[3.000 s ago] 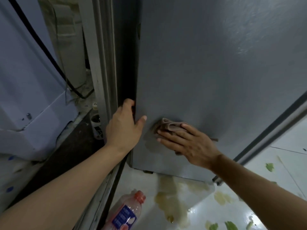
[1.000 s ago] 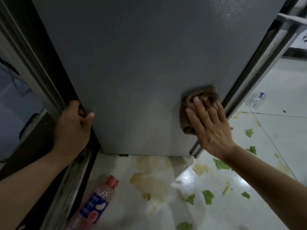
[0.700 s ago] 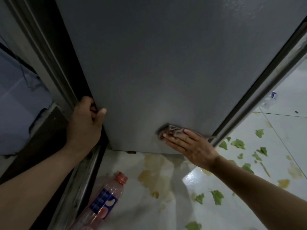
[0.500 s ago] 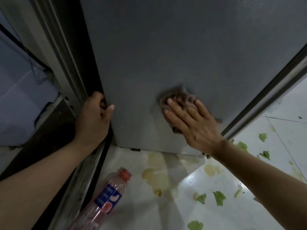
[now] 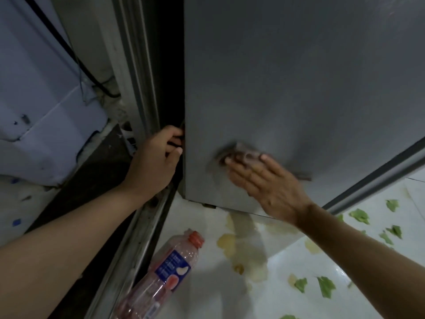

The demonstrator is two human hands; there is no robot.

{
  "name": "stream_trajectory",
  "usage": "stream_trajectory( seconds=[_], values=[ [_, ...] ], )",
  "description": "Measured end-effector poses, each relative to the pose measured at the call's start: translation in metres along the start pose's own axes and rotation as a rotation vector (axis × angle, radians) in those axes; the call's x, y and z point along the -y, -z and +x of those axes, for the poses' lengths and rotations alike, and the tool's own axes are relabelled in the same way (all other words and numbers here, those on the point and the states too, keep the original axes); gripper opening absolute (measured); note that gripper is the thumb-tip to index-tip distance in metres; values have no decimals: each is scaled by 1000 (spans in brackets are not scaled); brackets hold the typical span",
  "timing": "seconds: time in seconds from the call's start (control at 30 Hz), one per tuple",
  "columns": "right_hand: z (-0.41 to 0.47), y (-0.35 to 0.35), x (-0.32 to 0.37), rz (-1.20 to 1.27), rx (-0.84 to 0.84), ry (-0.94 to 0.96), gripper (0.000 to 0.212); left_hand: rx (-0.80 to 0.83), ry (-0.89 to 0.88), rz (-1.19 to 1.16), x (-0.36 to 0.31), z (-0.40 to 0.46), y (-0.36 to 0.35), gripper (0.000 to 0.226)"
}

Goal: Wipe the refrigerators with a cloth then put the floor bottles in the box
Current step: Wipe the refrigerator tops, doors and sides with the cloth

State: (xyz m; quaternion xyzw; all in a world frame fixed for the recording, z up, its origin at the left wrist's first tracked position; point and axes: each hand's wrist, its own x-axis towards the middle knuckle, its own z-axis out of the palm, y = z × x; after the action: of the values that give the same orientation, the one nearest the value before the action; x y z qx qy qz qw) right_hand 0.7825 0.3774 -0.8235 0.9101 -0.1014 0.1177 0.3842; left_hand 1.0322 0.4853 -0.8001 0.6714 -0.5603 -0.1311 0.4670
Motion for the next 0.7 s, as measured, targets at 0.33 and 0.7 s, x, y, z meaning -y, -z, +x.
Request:
stream_trajectory(
  seconds=[0.33,0.7],
  values=[
    [27,-8,37,-18,281,194,75,82,57,-107,8,1,2,46],
    [79,11,18,68,-122,-25,54,83,107,-73,28,-13,22,45]
  ],
)
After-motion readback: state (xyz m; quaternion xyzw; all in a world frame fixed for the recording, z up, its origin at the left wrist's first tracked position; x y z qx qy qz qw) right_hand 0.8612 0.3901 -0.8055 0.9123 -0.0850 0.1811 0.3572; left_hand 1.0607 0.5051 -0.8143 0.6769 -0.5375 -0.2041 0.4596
